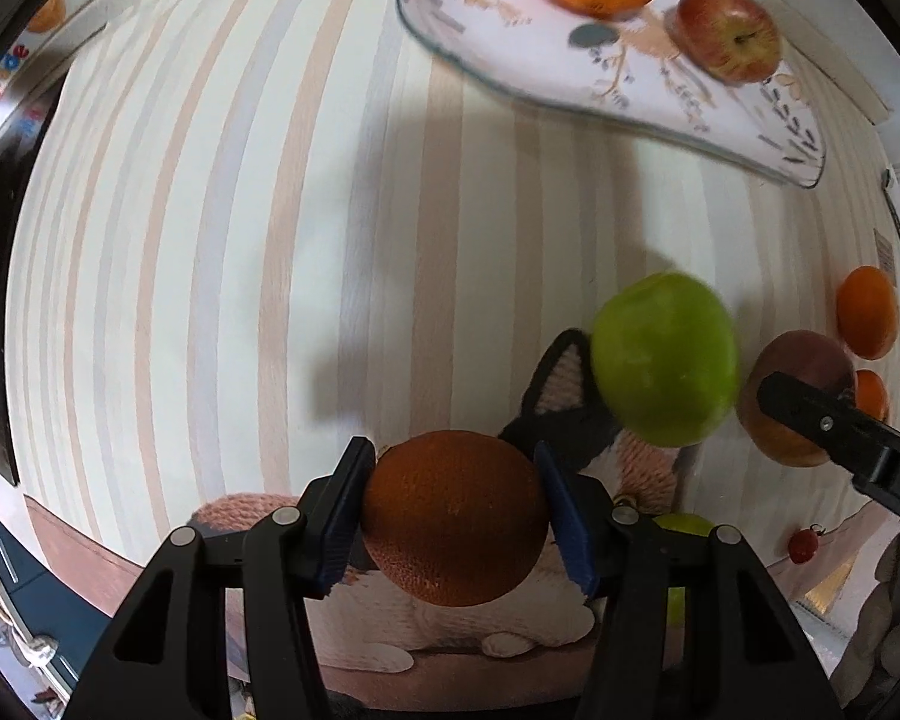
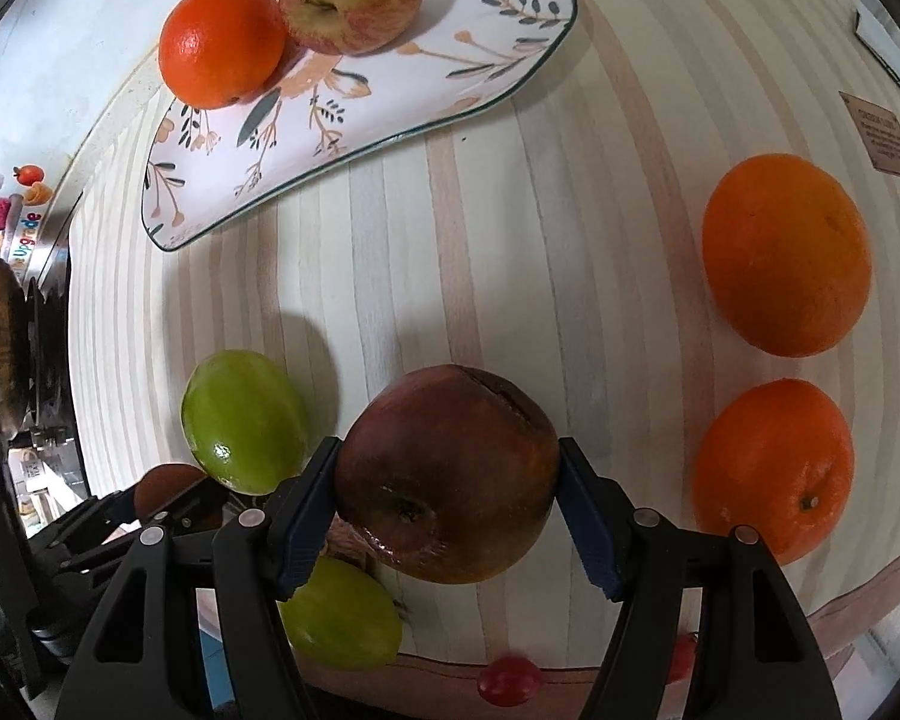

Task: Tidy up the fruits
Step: 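Place the dark orange fruit and brown apple on the plate, open both tools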

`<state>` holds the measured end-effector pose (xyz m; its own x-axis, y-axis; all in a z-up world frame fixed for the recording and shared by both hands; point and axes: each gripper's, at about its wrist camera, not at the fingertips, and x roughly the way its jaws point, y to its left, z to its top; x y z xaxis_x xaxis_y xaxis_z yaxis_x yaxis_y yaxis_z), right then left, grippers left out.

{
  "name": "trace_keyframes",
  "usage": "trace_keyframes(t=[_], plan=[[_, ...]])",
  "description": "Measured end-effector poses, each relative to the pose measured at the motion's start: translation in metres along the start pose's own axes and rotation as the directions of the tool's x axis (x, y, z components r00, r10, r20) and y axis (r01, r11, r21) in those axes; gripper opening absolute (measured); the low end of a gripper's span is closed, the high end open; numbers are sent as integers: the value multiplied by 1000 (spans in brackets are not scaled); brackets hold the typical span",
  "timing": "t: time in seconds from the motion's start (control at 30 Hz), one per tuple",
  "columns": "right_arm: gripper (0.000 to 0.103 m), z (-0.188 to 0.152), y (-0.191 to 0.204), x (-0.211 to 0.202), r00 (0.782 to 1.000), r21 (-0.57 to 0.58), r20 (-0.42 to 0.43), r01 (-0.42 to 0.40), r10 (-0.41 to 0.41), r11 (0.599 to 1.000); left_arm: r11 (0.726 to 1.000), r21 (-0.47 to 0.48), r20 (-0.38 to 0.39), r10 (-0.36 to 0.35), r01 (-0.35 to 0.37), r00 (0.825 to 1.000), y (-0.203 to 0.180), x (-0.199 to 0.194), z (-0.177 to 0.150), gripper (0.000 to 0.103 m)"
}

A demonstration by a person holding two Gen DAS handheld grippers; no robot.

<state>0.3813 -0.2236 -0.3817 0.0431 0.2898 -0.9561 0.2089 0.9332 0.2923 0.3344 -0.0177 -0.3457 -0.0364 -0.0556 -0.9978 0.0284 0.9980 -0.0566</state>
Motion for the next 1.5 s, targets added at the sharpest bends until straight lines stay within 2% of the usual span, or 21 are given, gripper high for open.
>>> trace_keyframes(t=[0.33,0.5,0.63,0.9,1.23,1.5], plan=[[71,20,-2,-47,994,19,81,-78,76,997,997,36,98,-68,65,993,-24,-56,21,53],[71,52,-5,-75,983,38,137,-131,125,991,995,46,153,-99,93,983,-33,-85,49,53],[71,82,-7,-90,975,53,188,-129,117,990,996,50,184,-85,77,979,-35,-96,80,53],[71,147,-11,-84,976,89,208,-85,65,992,999,51,169,-26,18,985,-31,-72,125,53],[71,188,-25,-55,987,124,161,-31,11,992,999,23,97,-30,27,995,-22,-39,153,53],[72,206,-30,-44,990,142,144,-33,12,989,999,20,50,-36,35,998,-21,-21,160,53]])
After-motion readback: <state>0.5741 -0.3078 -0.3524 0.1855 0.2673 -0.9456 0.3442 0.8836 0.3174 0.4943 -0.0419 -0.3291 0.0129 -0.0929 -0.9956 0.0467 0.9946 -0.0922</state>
